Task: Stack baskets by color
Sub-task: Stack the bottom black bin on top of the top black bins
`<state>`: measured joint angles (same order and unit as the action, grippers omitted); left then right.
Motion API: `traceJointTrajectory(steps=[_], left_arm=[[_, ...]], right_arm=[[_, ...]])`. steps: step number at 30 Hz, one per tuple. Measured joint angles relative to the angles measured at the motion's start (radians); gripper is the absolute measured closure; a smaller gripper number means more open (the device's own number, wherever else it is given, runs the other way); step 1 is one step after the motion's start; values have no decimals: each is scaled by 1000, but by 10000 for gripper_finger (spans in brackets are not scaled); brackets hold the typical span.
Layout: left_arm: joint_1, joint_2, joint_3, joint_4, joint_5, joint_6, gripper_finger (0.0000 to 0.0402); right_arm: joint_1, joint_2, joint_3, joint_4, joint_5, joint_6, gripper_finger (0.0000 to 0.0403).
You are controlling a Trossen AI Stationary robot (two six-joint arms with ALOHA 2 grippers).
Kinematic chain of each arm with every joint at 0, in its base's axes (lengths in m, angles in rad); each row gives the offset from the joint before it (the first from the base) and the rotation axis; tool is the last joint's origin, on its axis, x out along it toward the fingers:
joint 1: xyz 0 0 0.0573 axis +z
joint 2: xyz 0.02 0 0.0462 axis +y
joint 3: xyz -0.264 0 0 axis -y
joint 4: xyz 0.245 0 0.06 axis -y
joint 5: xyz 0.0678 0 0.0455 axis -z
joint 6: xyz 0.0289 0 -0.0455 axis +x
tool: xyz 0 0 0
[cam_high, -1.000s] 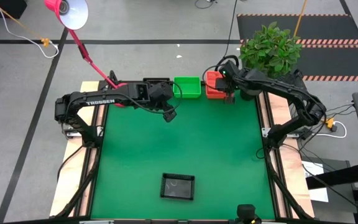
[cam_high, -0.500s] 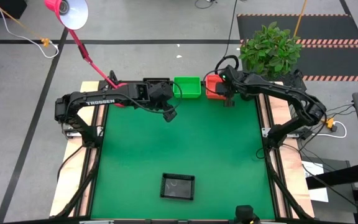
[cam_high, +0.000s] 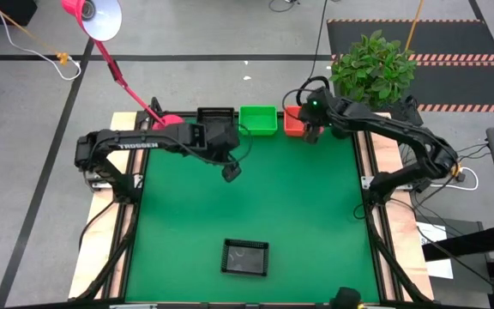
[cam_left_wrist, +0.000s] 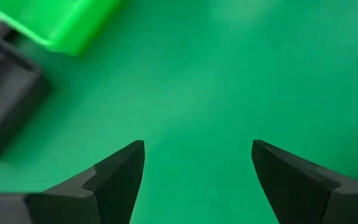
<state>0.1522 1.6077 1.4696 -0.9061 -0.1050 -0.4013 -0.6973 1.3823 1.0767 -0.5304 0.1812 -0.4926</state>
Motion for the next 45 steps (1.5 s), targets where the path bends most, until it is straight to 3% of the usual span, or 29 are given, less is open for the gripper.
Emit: traceJointTrajectory(steps=[3, 7, 13, 22, 35, 45], left_arm=[[-67, 0, 0, -2, 36, -3, 103], [-199, 0, 0, -2, 83, -12, 103], [-413, 13, 0, 39, 83, 0, 103], [-660, 109, 0, 263, 79, -24, 103], [-762, 330, 6, 441, 82, -150, 107], [-707, 405, 8, 499, 105, -99, 211]], right_arm=[[22, -60, 0, 3, -7, 135, 210], [41, -125, 0, 1, -112, 253, 213], [58, -185, 0, -24, -158, 259, 220], [72, -276, 0, -113, -163, 233, 220], [63, -330, 1, -104, -157, 181, 220], [63, -337, 1, -118, -158, 163, 220]])
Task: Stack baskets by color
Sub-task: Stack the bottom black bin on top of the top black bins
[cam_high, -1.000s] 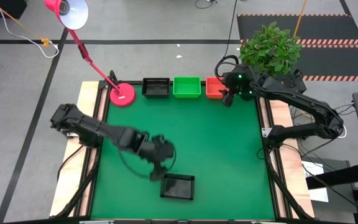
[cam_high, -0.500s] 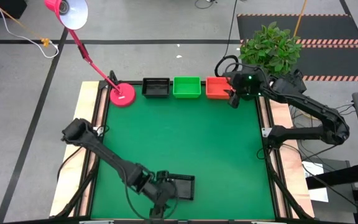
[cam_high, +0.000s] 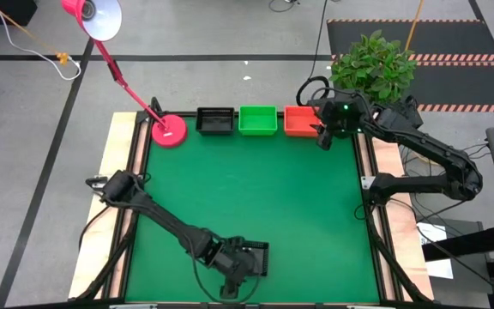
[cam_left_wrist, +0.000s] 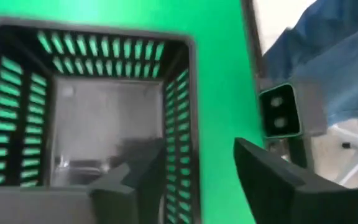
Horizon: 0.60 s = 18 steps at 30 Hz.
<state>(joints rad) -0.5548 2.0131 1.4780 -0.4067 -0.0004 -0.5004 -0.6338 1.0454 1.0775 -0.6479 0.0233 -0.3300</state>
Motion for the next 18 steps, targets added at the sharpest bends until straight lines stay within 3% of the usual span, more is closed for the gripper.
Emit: traceJointTrajectory(steps=[7, 15, 18], left_arm=[[11, 34, -4, -37, 91, 44, 279], [44, 39, -3, -72, 79, 87, 381], [68, 31, -2, -73, 80, 81, 390]], right_arm=[[0, -3, 0, 1, 0, -33, 220], [0, -3, 0, 8, 0, -79, 220], [0, -3, 0, 13, 0, -80, 220]])
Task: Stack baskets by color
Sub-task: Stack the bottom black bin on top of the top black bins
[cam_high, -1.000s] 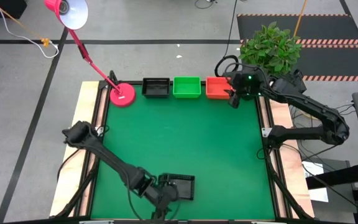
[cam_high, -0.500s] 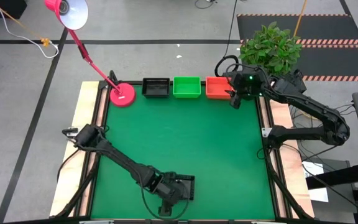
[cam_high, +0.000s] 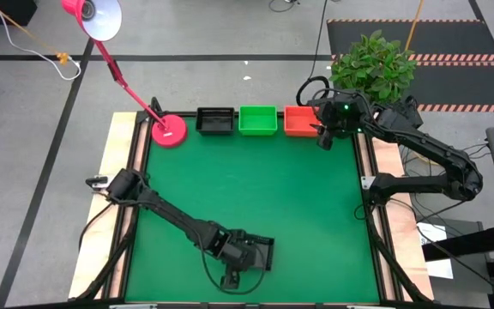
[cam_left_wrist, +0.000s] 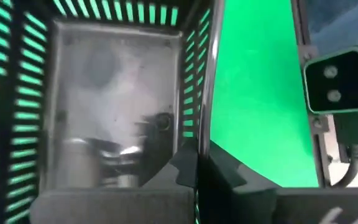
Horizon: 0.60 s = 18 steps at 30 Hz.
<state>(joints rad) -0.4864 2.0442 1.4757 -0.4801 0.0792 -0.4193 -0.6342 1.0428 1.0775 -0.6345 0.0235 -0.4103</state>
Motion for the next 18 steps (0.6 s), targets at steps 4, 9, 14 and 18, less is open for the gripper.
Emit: traceJointTrajectory(steps=[4, 9, 14, 18], left_arm=[[43, -42, 0, -30, -1, 42, 390], [117, -127, 0, -164, -45, 123, 392], [214, -232, 0, -280, -102, 283, 396], [319, -309, 0, -340, -142, 414, 388]], right_arm=[[0, 0, 0, 3, 0, -3, 220], [0, 0, 0, 3, 0, 2, 220], [0, 0, 0, 3, 2, 3, 220], [-1, 0, 0, 2, 5, 5, 220]])
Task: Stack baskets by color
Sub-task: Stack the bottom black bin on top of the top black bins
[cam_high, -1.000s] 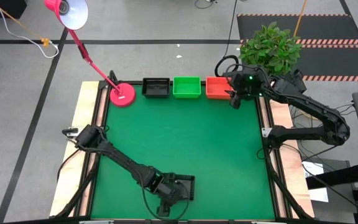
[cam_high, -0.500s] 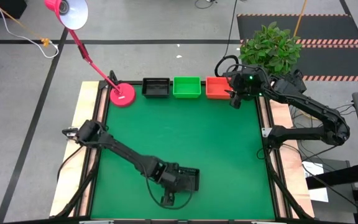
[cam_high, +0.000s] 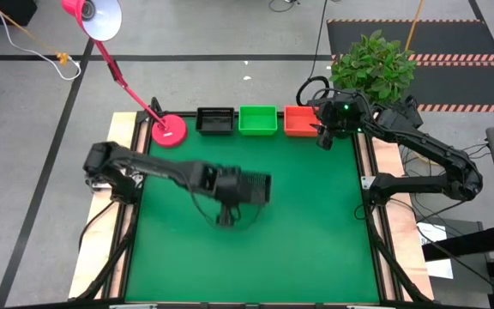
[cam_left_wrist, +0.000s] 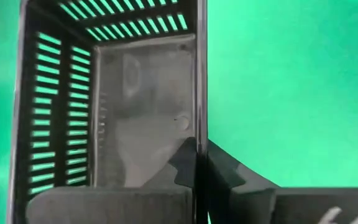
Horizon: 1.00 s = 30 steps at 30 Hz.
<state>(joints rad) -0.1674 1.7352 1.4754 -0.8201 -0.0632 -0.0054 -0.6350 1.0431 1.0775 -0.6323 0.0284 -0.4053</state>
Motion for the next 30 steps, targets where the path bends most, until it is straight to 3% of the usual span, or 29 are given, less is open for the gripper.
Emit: traceJointTrajectory(steps=[14, 18, 24, 30], left_arm=[[470, -168, 0, -106, -15, 465, 394], [620, -176, -2, -136, 37, 570, 392], [787, -177, 0, -120, 104, 673, 396], [895, -170, -48, -88, 124, 720, 392]], right_arm=[[0, 0, 0, 0, 4, 136, 220], [0, 0, 0, 0, 2, 137, 220], [0, 0, 0, 1, -5, 166, 225], [0, 0, 0, 30, -6, 243, 263]])
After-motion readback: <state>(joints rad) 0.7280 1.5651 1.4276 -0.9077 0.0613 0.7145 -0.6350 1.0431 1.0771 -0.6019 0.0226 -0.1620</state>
